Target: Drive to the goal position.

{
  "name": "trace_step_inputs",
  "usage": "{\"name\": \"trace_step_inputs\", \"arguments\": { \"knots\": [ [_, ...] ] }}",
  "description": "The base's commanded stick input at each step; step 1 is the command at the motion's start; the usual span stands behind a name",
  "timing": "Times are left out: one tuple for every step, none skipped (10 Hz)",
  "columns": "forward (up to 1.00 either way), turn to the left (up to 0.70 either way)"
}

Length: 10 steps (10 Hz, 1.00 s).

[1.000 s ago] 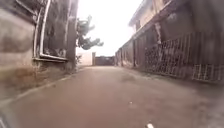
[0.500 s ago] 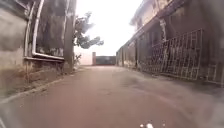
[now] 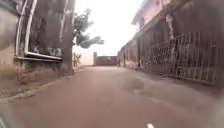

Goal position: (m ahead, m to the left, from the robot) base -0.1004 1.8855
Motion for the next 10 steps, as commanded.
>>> {"name": "trace_step_inputs", "arguments": {
  "knots": [
    [1.00,0.00],
    [1.00,0.00],
    [1.00,0.00],
    [1.00,0.00],
    [1.00,0.00],
    [1.00,0.00],
    [1.00,0.00],
    [1.00,0.00],
    [1.00,0.11],
    [1.00,0.19]
  ]
}}
